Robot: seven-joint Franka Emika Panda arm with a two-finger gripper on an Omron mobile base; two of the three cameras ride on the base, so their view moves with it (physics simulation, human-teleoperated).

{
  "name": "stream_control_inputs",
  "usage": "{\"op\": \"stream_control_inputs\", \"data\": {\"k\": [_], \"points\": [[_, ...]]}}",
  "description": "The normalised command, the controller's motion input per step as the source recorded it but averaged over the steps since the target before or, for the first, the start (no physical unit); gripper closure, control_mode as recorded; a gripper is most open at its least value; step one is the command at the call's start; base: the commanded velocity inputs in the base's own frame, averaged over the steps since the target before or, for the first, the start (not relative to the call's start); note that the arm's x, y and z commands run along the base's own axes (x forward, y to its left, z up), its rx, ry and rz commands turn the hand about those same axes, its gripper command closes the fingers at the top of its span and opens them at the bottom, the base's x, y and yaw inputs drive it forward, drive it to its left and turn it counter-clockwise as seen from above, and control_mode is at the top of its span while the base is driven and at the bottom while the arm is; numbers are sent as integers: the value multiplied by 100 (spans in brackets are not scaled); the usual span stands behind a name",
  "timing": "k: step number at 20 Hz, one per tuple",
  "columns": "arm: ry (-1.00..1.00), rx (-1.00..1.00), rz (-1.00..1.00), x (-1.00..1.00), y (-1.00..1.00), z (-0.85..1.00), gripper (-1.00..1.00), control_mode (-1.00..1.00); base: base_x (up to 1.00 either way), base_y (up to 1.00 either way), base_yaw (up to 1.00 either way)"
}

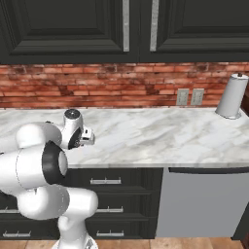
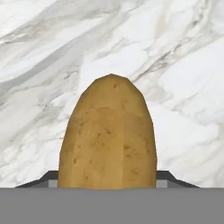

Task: Place the beers on the top shelf of the fridge to keep them out of children's reach, and place the potato on lower shelves for easy access.

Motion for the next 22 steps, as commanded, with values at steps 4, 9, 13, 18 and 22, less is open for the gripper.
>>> {"op": "stream_control_inputs", "data": {"k": [4,9,13,18,22], "points": [[-2,9,-5,-49,-74,100,100,-100,0,0,0],[0,1,-6,-63,-74,100,100,-100,0,0,0],[0,0,-3,-74,-56,100,100,-100,0,0,0],[-12,0,-6,-86,-26,97,100,-100,0,0,0],[-17,-5,-2,-76,-7,77,100,-100,0,0,0]]}}
